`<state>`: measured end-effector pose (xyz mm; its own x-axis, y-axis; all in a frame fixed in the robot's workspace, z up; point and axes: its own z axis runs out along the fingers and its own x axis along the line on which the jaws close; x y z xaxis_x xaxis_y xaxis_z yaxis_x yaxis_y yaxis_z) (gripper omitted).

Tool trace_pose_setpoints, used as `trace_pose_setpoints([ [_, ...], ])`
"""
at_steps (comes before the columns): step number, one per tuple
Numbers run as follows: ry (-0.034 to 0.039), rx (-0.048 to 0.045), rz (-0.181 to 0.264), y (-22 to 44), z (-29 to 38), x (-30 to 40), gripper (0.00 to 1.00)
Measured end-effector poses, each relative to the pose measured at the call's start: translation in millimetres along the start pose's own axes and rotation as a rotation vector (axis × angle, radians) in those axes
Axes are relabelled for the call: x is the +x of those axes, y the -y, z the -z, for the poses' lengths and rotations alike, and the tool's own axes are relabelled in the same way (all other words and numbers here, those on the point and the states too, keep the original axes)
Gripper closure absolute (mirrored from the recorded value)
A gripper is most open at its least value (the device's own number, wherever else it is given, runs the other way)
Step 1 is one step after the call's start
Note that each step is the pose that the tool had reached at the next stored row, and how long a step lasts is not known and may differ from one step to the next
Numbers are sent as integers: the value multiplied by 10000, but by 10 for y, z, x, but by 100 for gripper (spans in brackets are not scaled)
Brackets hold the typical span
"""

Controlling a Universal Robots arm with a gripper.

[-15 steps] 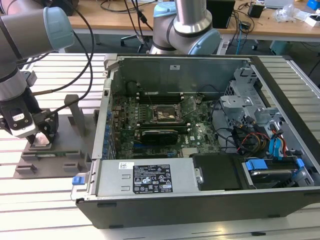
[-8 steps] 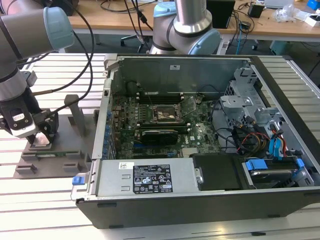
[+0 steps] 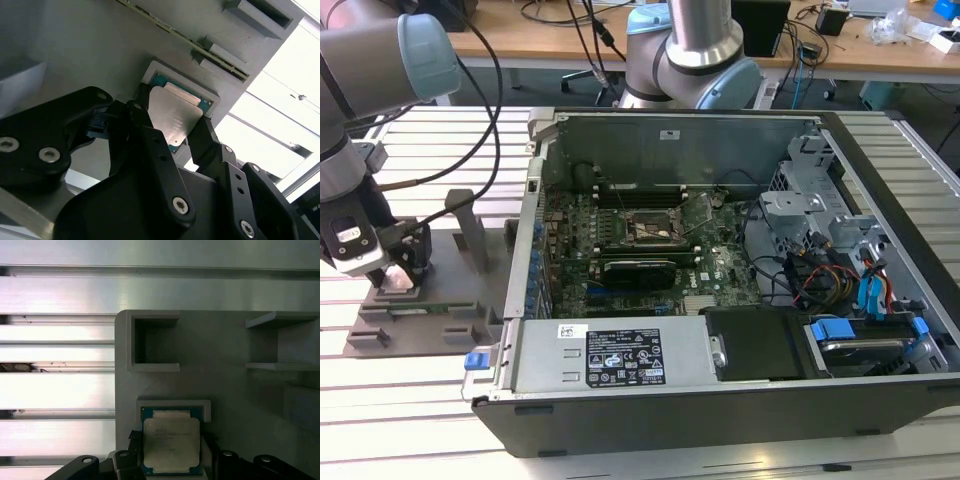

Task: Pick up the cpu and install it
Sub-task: 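Pick up the cpu and move it towards the insertion slot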

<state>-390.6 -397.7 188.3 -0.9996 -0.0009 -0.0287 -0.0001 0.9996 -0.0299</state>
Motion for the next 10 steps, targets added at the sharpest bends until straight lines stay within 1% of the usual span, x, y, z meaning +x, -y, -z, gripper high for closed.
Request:
trace_pose_setpoints([
  [10,1,0,1,1,7,-6,45],
])
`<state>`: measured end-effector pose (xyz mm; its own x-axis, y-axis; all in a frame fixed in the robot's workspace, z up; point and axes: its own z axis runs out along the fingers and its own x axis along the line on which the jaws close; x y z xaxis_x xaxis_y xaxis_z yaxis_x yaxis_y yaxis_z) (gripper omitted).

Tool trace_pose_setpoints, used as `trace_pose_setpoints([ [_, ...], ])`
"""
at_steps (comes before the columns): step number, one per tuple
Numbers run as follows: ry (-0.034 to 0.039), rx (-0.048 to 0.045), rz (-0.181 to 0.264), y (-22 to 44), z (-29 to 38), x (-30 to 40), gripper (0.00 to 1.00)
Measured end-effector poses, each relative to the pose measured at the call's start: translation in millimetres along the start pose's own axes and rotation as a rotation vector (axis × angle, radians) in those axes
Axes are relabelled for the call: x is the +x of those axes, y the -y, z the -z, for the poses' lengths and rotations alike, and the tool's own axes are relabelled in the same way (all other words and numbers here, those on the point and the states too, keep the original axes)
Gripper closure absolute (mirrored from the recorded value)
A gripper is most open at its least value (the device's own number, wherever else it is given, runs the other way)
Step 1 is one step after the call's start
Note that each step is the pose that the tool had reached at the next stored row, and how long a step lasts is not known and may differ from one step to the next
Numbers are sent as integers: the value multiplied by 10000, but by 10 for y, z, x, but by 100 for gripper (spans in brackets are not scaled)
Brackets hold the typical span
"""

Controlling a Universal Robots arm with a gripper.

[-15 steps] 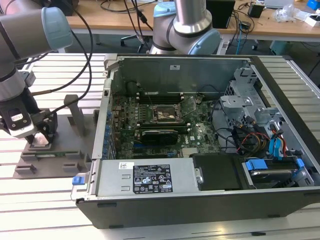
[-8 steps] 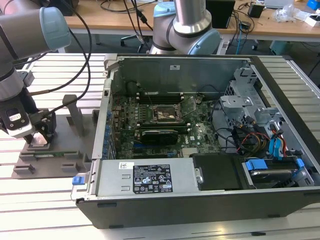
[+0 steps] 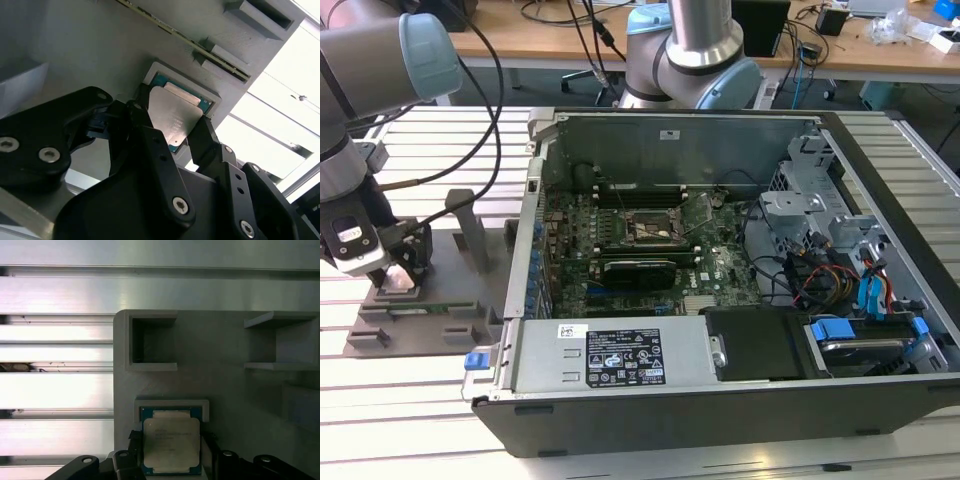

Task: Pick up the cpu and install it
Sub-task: 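Pick up the cpu and move it towards the insertion slot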

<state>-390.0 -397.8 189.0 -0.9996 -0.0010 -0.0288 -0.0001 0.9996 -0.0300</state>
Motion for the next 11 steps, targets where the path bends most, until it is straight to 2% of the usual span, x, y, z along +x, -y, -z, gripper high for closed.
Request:
trace_pose_setpoints([
  [5,-1,3,0,1,21,-1,45],
  [11,0,3,0,3,108,-3,45],
])
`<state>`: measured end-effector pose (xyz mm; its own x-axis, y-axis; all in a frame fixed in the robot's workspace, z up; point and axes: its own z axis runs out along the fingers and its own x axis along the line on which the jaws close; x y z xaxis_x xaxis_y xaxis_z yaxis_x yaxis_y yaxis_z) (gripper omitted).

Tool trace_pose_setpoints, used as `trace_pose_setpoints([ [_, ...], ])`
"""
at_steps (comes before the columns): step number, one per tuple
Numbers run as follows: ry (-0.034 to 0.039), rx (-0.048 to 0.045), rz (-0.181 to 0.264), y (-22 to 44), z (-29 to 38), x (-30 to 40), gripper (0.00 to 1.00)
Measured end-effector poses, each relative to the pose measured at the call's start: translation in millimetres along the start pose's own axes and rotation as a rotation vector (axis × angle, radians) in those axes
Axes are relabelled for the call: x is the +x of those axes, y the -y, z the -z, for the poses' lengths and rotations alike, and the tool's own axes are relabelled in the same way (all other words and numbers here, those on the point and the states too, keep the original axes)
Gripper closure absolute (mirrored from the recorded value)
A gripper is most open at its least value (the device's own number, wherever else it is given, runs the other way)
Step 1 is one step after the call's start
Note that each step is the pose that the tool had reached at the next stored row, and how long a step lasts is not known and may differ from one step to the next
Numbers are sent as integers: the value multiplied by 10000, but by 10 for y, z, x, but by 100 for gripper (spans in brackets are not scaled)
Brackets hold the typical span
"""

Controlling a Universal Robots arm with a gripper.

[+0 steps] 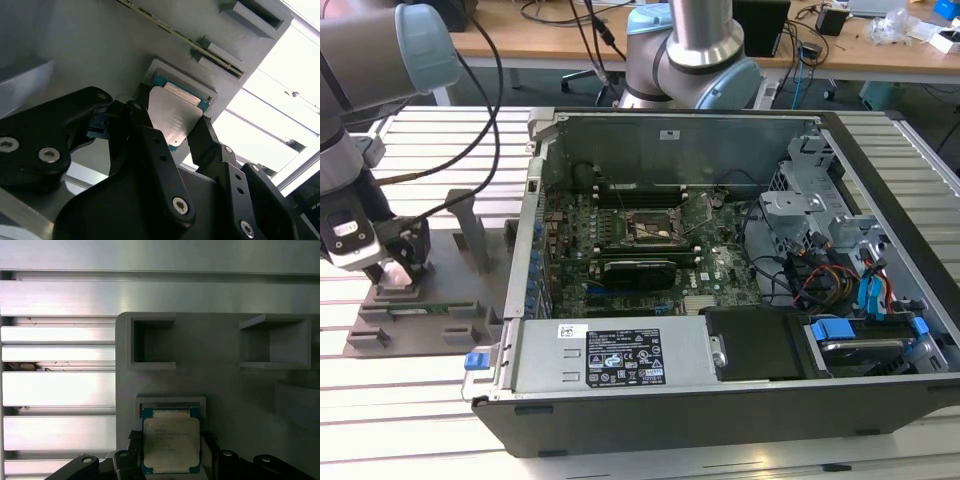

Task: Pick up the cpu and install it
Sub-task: 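Pick up the cpu and move it towards the insertion slot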

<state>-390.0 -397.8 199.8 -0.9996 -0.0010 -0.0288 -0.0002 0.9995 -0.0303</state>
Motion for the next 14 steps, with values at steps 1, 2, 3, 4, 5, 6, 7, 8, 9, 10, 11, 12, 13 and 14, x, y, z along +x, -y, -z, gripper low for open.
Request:
trace_pose_setpoints([
  [1,0,-1,0,0,17,-1,45],
  [2,0,-1,0,1,36,-1,45],
  [3,0,-1,-1,1,59,-2,45],
  [4,0,0,0,2,76,-2,45],
  [5,0,-1,0,3,90,-2,45],
  [6,1,-1,0,3,109,-3,45],
  [7,0,-1,0,3,123,-4,45],
  [8,0,-1,0,4,145,-4,45],
  [9,0,0,0,5,163,-5,45],
  [10,1,-1,0,5,182,-5,45],
  [11,0,-1,0,6,195,-6,45],
  [12,0,-1,0,7,219,-6,45],
  [13,0,0,-1,7,235,-7,45],
  [14,0,-1,0,8,251,-7,45],
])
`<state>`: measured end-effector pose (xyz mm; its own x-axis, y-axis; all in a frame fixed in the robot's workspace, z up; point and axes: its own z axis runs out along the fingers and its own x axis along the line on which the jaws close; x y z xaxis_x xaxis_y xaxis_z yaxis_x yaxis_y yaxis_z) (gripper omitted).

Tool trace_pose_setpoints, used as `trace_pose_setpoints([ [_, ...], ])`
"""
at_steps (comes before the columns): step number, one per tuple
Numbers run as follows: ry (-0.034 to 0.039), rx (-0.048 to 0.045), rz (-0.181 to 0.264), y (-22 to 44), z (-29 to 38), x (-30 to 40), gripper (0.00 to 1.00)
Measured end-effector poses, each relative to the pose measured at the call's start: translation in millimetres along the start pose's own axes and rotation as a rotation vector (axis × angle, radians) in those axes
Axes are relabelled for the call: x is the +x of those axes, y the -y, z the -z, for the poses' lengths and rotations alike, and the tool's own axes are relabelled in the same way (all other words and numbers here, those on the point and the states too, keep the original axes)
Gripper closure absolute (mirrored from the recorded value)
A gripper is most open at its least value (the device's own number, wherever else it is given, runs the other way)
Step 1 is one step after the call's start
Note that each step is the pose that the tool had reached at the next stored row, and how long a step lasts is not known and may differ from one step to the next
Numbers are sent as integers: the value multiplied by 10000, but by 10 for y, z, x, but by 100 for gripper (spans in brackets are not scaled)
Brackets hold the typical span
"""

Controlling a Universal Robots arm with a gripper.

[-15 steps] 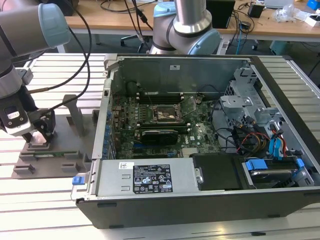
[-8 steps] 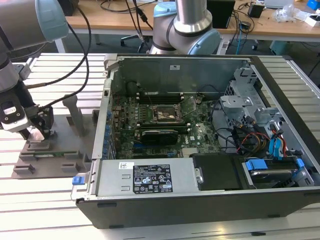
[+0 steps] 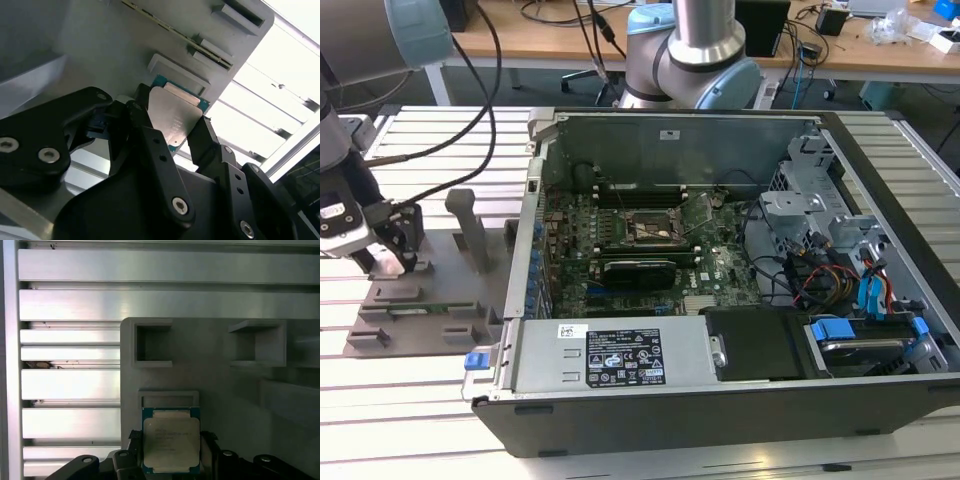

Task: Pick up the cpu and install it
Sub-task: 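Pick up the cpu and move it towards the insertion slot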

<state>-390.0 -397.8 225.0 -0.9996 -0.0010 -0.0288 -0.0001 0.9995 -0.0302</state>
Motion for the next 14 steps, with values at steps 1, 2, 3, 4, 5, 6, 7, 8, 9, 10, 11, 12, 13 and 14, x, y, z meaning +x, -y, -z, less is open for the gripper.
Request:
trace_pose_setpoints([
  [1,0,0,0,1,22,-1,45],
  [2,0,0,0,2,60,-2,45],
  [3,0,0,0,2,79,-2,45],
  [4,0,0,0,3,98,-3,45],
  [5,0,0,0,3,114,-3,45],
  [6,0,0,0,4,131,-4,45],
  [7,0,0,0,5,159,-5,45],
  [8,1,-1,0,5,176,-5,45],
  [9,0,0,0,6,194,-6,45],
  [10,0,0,0,7,226,-7,45],
  [11,0,0,0,7,243,-7,45],
  [12,0,0,0,8,258,-7,45],
  [13,0,0,0,8,282,-8,45],
  [14,0,0,0,9,299,-9,45],
])
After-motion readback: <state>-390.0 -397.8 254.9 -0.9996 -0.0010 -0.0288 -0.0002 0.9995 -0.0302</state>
